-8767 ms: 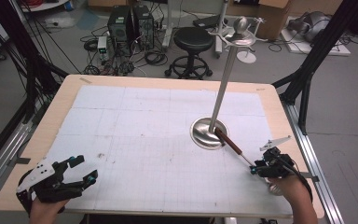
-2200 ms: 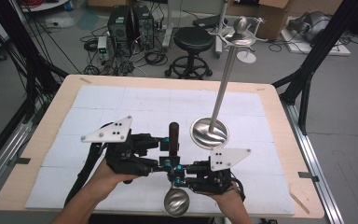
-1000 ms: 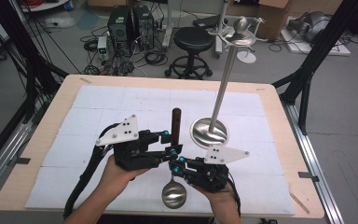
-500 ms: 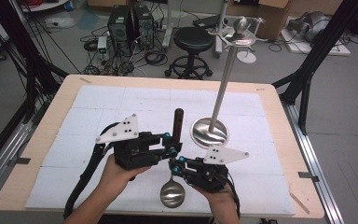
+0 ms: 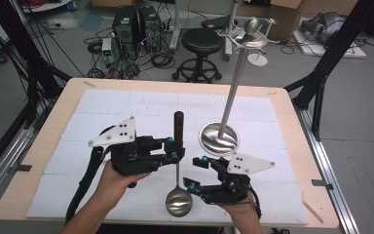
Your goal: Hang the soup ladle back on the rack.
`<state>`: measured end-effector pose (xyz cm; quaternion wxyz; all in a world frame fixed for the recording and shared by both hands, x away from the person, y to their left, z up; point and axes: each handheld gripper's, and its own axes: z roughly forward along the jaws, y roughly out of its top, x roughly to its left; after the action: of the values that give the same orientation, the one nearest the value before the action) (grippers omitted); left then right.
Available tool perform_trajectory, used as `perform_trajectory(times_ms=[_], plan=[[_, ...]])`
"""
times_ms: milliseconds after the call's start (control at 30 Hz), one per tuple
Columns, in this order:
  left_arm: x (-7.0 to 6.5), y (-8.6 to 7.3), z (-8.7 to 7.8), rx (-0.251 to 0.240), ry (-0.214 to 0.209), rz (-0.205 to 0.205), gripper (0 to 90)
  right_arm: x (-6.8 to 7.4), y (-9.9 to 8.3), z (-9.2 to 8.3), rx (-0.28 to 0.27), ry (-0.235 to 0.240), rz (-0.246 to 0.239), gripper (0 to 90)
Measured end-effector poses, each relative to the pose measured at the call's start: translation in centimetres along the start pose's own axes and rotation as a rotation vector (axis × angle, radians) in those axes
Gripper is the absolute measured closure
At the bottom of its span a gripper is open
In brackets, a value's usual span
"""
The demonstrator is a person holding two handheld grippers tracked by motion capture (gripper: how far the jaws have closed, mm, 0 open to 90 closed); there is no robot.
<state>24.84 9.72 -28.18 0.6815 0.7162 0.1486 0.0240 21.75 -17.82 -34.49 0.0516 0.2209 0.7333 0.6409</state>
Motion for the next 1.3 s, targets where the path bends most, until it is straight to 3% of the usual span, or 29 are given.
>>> perform_trajectory(times_ms=[200,367,567,767,1133,1300], plan=[[0.0,-0.1,0.1,0.010,-0.041,0.009,73.5,-0.3,1.5,-2.5,-0.073,0.014,-0.028,16.5],[-0.1,-0.4,0.5,0.028,-0.082,0.018,73.4,-0.5,3.9,-3.7,-0.137,0.050,-0.065,16.5],[-0.2,-0.5,0.7,0.045,-0.105,0.023,73.4,-0.6,6.1,-4.1,-0.138,0.083,-0.095,17.6],[-0.2,-0.6,0.9,0.041,-0.110,0.020,73.4,-0.6,7.4,-3.4,-0.129,0.099,-0.123,22.4],[-0.1,-0.8,1.3,0.060,-0.110,0.034,73.4,-0.3,9.4,-0.8,-0.100,0.187,-0.153,36.5],[-0.1,-0.8,1.2,0.058,-0.114,0.032,73.4,-0.4,9.8,0.1,-0.088,0.208,-0.141,41.8]])
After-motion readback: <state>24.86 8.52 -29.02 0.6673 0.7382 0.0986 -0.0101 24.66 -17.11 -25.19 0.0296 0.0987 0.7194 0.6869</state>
